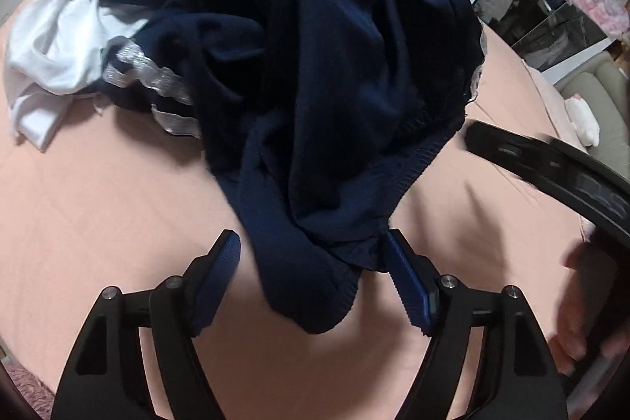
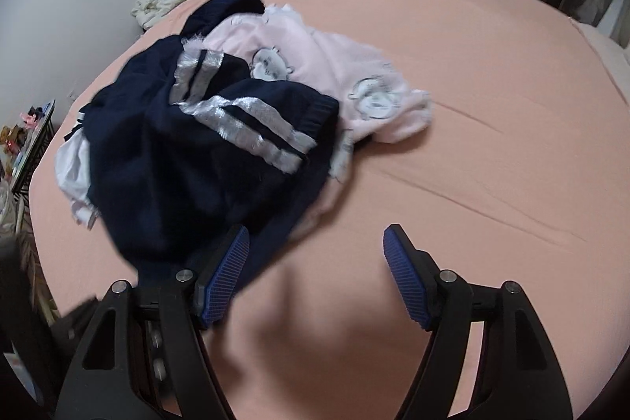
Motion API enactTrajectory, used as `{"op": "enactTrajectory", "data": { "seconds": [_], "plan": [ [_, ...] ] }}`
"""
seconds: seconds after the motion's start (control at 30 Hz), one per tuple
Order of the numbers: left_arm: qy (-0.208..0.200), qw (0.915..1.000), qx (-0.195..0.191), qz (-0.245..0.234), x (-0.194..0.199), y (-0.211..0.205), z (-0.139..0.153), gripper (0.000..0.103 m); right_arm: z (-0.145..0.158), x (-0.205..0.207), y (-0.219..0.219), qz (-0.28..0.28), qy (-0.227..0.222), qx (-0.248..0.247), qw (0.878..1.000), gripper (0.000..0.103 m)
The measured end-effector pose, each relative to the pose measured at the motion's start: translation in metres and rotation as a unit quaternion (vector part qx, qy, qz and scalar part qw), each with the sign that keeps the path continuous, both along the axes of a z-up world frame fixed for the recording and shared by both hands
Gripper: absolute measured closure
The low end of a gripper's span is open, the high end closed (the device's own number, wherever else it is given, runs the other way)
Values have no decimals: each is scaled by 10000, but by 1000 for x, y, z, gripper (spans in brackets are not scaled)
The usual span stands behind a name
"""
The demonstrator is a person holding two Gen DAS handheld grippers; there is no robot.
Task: Fold clothes
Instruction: 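Grasp the navy pants waistband with the left gripper while the right gripper grasps it too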
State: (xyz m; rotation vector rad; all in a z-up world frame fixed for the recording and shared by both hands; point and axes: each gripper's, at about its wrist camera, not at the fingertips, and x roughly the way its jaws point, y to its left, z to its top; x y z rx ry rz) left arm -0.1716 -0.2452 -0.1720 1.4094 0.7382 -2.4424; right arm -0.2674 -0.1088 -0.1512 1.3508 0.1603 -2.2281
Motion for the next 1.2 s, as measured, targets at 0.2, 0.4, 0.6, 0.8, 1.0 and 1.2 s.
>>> {"op": "enactTrajectory", "data": {
  "seconds": [0.2,0.4,0.6,0.8,1.0,1.2],
  "plan": [
    [7,10000,58,-12,-18,-11,1,77,-34,-20,-20,229,-553,-202,9980,89],
    [234,9990,231,-298,-43,-13,18,89,3,-12,-12,407,-144,-433,9981,96],
    [593,9897,108,-1301,-62,25,50,91,52,17,35,203,339,-363,9986,99],
    [514,9781,407,-1976,-50,84,70,91,72,83,144,-511,120,-311,9981,99],
    [366,9735,268,-2242,-16,193,69,91,80,177,213,-1022,-133,-616,9928,99],
    [227,9790,-376,-1992,64,207,64,91,78,206,257,-1170,200,-168,9928,98]
  ]
}}
